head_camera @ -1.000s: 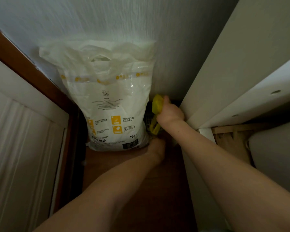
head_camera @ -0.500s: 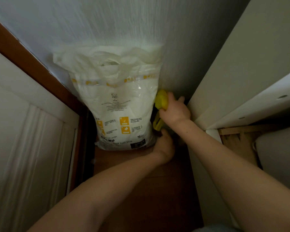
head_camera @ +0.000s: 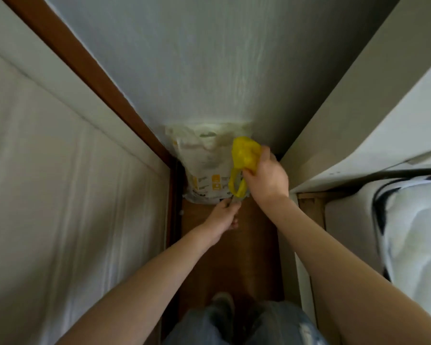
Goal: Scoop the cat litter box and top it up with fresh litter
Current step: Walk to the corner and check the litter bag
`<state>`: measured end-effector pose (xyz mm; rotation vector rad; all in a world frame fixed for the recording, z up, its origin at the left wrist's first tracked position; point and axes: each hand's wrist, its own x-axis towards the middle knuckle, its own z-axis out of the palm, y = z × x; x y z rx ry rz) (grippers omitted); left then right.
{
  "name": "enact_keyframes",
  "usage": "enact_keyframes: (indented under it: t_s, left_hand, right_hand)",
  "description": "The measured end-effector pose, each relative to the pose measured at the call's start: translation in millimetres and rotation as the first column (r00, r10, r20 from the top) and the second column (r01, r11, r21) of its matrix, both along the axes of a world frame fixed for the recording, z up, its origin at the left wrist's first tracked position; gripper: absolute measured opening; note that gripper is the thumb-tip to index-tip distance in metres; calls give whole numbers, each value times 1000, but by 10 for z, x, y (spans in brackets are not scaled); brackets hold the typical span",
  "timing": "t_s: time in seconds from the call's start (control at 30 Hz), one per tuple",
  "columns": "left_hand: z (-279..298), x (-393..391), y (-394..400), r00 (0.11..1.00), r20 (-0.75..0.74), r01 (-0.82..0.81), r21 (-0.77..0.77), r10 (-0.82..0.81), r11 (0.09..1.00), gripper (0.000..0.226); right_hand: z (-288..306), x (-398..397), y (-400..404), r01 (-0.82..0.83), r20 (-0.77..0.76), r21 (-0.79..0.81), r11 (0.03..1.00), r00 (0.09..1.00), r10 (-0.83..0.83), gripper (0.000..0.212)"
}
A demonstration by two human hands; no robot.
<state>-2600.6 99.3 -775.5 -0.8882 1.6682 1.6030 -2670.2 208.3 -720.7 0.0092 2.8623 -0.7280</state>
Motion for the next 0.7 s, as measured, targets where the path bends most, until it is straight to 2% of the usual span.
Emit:
enact_keyframes:
  t_s: [0.17, 0.23, 0.4, 0.53, 0.7]
  left_hand:
    - [1544, 341, -256, 948, 40, -318, 126, 315, 940, 10]
    - [2251, 497, -340, 932, -17, -353, 166, 361, 921, 11]
    - [4008, 782, -430, 914, -202, -317, 183, 351, 931, 12]
    - [5290, 1025, -362, 891, -391, -186, 147, 230, 972, 10]
    - [6375, 1326, -254, 818, -566, -94, 34, 97, 995, 14]
  right_hand:
    - [1402, 287, 29, -81, -143, -102, 992, 988, 66, 60]
    - [2030, 415, 81, -138, -202, -100, 985, 973, 115, 59]
    - [3664, 726, 298, -240, -311, 1, 971, 923, 228, 64]
    - [4816, 997, 552, -222, -394, 56, 973, 891, 226, 70]
    - [5644, 1422, 939, -124, -508, 161, 979, 840, 190, 70]
